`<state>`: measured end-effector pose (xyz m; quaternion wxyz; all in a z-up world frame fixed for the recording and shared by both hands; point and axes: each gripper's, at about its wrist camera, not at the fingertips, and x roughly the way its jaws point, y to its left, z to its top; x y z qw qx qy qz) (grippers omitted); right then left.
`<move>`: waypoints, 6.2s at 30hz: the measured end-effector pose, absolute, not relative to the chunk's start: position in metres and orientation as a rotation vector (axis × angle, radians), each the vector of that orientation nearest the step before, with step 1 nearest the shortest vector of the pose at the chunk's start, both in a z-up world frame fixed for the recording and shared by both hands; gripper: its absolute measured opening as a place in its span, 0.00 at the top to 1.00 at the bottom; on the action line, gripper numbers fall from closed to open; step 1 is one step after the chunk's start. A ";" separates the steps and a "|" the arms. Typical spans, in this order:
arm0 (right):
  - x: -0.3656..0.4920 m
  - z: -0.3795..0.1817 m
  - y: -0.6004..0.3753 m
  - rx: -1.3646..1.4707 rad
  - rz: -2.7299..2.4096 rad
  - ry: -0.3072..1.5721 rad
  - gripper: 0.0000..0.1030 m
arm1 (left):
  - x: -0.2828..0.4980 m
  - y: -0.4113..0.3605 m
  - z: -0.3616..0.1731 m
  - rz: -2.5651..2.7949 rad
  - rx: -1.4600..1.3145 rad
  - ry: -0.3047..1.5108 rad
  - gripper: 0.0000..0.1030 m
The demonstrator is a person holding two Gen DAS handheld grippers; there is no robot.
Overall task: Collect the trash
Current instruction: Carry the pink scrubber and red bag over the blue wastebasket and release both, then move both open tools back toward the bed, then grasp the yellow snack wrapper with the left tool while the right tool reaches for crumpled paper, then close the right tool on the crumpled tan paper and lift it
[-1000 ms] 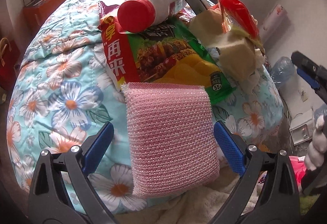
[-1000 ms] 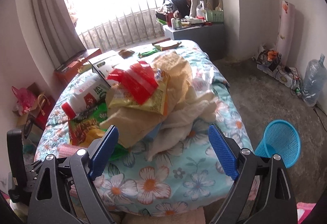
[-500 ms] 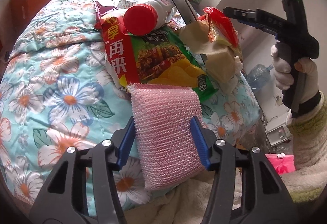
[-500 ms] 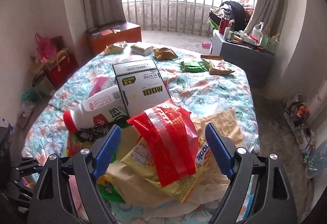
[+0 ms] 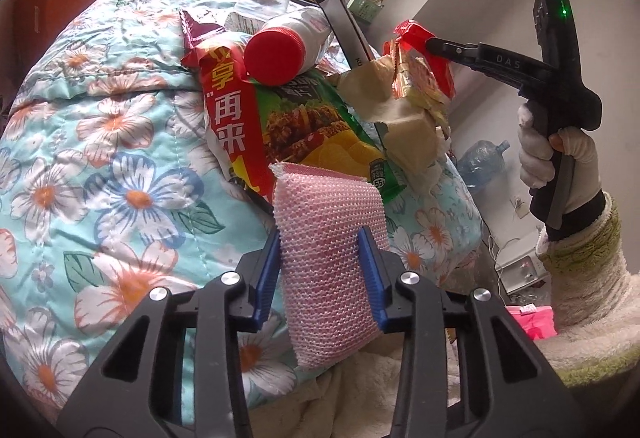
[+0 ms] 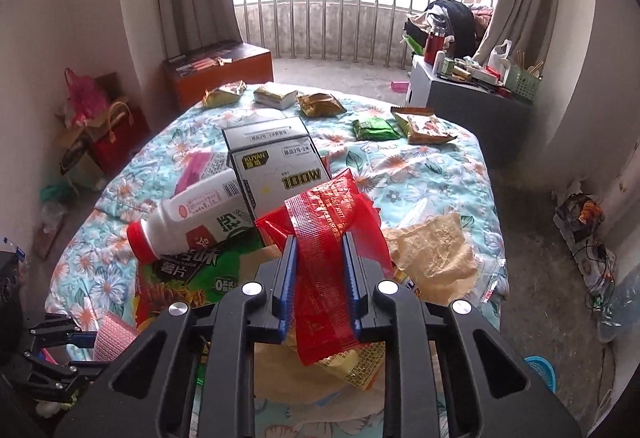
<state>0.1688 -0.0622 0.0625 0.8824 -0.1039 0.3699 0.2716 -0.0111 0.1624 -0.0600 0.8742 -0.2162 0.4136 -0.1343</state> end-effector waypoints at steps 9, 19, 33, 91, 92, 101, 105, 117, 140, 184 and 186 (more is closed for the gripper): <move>0.140 0.100 -0.098 -0.030 0.584 0.646 0.80 | -0.025 0.164 -0.030 -0.304 -0.460 0.763 0.67; 0.097 0.097 -0.215 0.233 0.375 0.575 0.79 | 0.003 0.120 0.037 -0.438 -0.374 0.648 0.67; 0.072 -0.043 -0.501 0.800 -0.313 0.692 0.79 | 0.223 -0.224 0.046 -0.764 0.006 1.040 0.67; 0.098 0.029 -0.311 0.447 0.096 0.600 0.20 | 0.132 0.033 0.109 -0.521 -0.106 0.594 0.32; 0.100 0.026 -0.304 0.455 0.124 0.622 0.20 | 0.127 0.041 0.105 -0.508 -0.110 0.599 0.32; 0.112 -0.009 -0.257 0.499 0.277 0.787 0.32 | 0.116 0.038 0.054 -0.431 0.053 0.676 0.34; 0.118 -0.015 -0.248 0.499 0.303 0.813 0.32 | 0.144 0.037 0.029 -0.383 0.036 0.770 0.40; 0.135 -0.033 -0.237 0.501 0.333 0.876 0.35 | 0.204 0.052 -0.019 -0.325 -0.125 0.941 0.64; 0.135 -0.023 -0.220 0.506 0.375 0.887 0.39 | 0.147 0.092 0.033 -0.356 -0.169 0.694 0.87; 0.141 0.080 -0.185 0.436 0.576 0.575 0.98 | 0.099 0.145 0.061 -0.343 -0.299 0.523 0.89; 0.132 0.087 -0.195 0.441 0.556 0.544 0.98 | 0.099 0.140 0.066 -0.359 -0.292 0.514 0.89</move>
